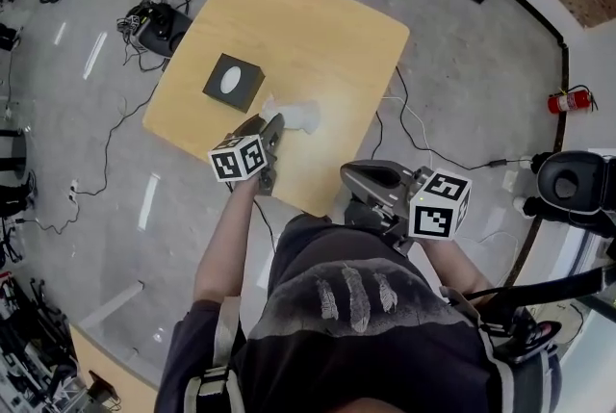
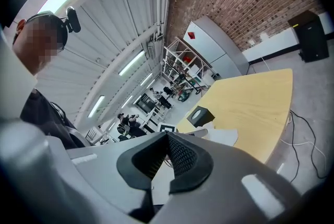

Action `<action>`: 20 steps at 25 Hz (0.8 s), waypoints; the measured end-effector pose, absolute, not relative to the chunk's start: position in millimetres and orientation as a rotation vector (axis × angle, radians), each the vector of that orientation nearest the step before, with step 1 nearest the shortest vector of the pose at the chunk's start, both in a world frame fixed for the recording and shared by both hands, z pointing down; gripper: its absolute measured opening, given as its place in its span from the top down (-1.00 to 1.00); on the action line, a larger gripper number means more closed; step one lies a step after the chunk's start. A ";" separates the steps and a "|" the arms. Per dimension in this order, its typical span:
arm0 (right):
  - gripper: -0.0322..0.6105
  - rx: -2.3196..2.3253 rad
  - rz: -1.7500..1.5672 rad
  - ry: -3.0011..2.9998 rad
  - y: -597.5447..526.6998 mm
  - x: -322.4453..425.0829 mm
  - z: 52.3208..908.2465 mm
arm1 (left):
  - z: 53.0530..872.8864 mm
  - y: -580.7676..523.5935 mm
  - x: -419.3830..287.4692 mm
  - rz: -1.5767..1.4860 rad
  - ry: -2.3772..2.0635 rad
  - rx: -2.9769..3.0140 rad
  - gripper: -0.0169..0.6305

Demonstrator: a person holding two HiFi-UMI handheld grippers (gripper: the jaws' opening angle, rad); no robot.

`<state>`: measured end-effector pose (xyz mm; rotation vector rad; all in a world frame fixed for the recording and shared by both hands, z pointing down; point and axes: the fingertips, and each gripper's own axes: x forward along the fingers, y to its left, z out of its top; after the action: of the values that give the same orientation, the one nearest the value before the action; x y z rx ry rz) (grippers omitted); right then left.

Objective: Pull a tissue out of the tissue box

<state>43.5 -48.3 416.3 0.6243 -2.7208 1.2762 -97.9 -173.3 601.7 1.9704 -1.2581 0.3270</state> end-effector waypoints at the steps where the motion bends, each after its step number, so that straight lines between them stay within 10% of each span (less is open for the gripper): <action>1: 0.91 0.617 1.278 -2.722 -49.5 45.7 416.5 | 605.1 -170.8 -99.6 0.369 -1.260 1.965 0.31; 13: 0.91 0.555 1.305 -2.739 -56.1 65.7 422.7 | 644.2 -130.7 -120.4 0.854 -1.224 1.865 -0.57; 20: 0.91 0.512 1.282 -2.776 -68.5 44.2 422.6 | 615.2 -138.4 -161.5 0.751 -1.354 1.883 -0.60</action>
<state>44.2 -68.5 422.6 0.5117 -2.7756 1.2817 -161.5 -138.4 615.2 1.8835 -1.3535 0.7513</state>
